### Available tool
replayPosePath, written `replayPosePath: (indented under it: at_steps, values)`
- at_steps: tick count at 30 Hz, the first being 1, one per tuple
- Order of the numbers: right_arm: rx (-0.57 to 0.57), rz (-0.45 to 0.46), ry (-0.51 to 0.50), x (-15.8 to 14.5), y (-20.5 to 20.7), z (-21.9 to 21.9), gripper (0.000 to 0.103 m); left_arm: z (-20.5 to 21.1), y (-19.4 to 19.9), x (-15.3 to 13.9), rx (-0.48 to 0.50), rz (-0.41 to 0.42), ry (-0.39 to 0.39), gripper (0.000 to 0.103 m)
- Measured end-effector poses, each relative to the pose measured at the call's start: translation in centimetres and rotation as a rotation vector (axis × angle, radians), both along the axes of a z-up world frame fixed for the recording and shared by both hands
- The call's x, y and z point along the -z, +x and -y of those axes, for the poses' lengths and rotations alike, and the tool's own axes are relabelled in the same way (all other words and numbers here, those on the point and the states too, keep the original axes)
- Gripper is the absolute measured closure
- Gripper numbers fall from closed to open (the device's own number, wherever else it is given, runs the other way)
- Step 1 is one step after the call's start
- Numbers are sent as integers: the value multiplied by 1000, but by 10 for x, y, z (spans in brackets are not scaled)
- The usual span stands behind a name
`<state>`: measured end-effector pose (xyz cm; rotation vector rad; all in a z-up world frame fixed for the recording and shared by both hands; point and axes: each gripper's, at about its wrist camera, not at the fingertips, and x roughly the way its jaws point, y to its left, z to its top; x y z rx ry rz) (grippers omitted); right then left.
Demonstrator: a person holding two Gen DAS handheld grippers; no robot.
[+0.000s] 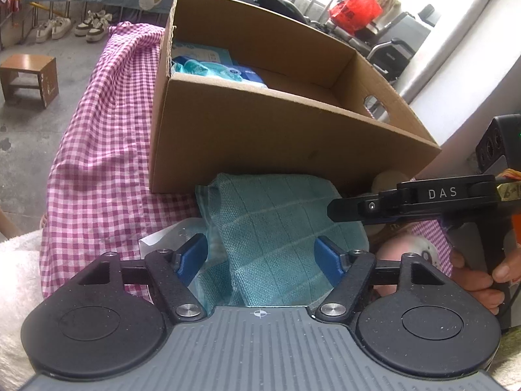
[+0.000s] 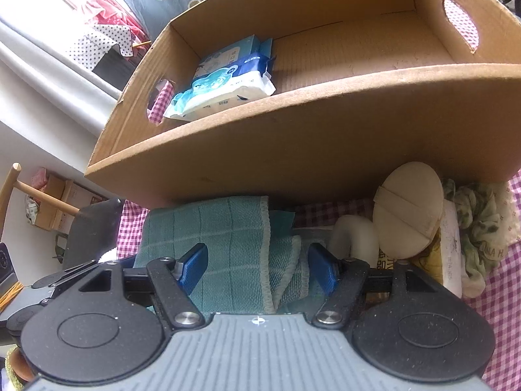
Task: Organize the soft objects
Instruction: 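Move both grippers to the teal towel and close on it, then pinch the teal towel edge with the left gripper while the right gripper closes beside it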
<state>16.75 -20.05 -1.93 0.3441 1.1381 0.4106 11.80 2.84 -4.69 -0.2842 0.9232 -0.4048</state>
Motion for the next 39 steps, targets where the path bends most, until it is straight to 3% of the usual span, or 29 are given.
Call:
replayPosePath:
  at_steps: [4,13,23,39]
  values:
    - [-8,-14,4,3,3,-4,32,2,7,5,15,-32,-13,46]
    - [-36,1,30,-8,-2,-11,32,-8,-4,-4,10,-33,-59,49]
    - [-49,16,27,-7,-5,-16,32,-16,-14,-5,-18,-18,-43,83]
    - [-78,-4,15,2,-6,-22,32,-14,-10,-1,-25,-61,5,82]
